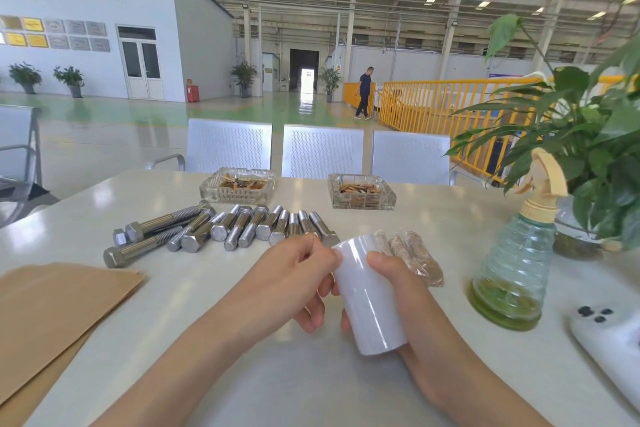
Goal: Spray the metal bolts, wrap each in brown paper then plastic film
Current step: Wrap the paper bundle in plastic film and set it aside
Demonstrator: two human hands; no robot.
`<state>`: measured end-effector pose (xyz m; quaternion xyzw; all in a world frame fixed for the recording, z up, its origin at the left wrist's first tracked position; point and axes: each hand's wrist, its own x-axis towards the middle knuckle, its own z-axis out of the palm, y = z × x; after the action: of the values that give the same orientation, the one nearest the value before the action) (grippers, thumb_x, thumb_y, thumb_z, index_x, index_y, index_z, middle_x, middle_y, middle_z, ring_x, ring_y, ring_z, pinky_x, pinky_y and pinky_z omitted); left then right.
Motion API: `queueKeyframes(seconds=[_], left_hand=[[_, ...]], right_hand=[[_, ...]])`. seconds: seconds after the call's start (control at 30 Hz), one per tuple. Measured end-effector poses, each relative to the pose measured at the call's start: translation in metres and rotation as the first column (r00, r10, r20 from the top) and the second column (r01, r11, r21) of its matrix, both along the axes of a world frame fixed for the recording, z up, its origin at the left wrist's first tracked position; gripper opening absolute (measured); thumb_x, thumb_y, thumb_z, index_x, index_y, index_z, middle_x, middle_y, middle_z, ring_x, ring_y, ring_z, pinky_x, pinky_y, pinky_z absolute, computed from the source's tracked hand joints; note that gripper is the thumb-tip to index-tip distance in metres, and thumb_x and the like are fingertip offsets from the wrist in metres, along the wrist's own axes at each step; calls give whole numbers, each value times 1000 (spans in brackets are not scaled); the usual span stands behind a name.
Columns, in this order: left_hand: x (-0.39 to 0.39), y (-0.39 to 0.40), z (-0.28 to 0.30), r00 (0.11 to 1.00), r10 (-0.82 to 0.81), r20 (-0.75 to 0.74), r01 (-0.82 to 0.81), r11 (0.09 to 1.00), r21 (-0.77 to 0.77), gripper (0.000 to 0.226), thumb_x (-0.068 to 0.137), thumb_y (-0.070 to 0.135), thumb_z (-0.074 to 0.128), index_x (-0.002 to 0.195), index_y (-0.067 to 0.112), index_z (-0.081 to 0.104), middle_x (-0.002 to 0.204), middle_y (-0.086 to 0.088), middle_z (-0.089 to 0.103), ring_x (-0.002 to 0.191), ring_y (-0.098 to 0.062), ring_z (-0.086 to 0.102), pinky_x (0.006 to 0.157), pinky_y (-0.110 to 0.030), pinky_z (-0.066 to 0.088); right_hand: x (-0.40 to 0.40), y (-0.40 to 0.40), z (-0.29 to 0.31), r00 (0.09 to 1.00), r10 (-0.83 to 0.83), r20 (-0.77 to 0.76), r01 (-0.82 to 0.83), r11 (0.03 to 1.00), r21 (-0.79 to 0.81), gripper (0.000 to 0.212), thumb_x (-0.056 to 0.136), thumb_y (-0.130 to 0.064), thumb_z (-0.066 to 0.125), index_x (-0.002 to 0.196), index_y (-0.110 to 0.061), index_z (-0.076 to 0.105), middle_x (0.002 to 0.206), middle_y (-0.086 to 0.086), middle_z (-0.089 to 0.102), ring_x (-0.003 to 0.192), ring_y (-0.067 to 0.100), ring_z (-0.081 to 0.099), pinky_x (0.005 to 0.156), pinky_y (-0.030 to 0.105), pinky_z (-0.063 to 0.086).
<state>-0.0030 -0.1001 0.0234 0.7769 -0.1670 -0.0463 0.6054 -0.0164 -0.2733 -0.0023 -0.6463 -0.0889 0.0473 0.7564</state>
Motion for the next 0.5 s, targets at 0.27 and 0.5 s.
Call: queueKeyframes(seconds=[0.27, 0.5], left_hand=[[-1, -1, -3, 999, 27, 44, -28, 999, 36, 47, 84, 54, 56, 86, 7, 54, 70, 2, 60, 53, -26, 62, 52, -35, 53], [0, 3, -3, 999, -18, 31, 17, 999, 39, 40, 87, 45, 51, 87, 5, 53, 73, -3, 61, 55, -28, 62, 56, -40, 57]], right_hand=[[0, 3, 1, 997, -44, 64, 47, 998, -50, 41, 73, -57, 63, 97, -27, 77, 86, 11, 76, 62, 28, 70, 57, 34, 55], [-5, 1, 1, 998, -56, 36, 58, 995, -78, 36, 84, -50, 56, 97, -24, 76, 88, 11, 75, 65, 26, 70, 57, 30, 55]])
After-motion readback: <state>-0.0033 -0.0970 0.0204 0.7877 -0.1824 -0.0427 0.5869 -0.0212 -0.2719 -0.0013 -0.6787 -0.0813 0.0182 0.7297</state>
